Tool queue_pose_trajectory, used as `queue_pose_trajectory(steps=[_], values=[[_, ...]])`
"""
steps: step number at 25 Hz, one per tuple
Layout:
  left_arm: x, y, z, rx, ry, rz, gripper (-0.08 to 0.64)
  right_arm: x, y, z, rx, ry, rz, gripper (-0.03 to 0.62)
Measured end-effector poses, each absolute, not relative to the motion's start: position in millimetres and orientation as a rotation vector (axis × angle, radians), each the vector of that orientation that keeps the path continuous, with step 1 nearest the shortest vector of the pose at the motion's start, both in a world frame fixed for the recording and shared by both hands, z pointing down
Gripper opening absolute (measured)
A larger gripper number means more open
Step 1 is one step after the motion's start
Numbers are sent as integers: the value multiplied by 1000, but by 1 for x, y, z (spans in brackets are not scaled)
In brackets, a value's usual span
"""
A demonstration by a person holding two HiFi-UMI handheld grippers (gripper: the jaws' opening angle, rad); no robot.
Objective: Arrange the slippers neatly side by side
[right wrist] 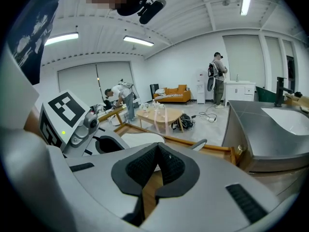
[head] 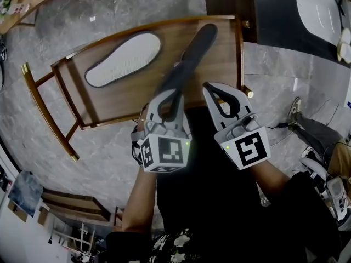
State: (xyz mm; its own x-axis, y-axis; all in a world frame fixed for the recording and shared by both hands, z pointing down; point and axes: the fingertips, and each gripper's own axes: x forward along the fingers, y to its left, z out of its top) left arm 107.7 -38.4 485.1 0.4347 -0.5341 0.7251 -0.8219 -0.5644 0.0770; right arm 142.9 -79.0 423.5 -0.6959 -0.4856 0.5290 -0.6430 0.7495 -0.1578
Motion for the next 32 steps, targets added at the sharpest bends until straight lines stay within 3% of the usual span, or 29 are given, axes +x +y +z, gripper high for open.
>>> queue_pose_trajectory(steps=[6, 18, 19, 22, 32], values=[[108, -43, 483, 2171, -1186, 721, 52, 143, -81, 427, 839, -2479, 462, -2], [74, -33, 497, 2034, -1214, 692, 103, 113, -75, 423, 610, -2615, 253, -2], [70, -32, 500, 2026, -1210, 697, 107, 109, -72, 426, 550, -2616, 209, 6], [63, -27, 510, 2012, -1176, 720, 118, 101, -63, 436, 375, -2579, 5, 137], [71, -8, 539, 2081, -961, 854, 127, 120, -23, 504, -151, -2313, -212, 164]])
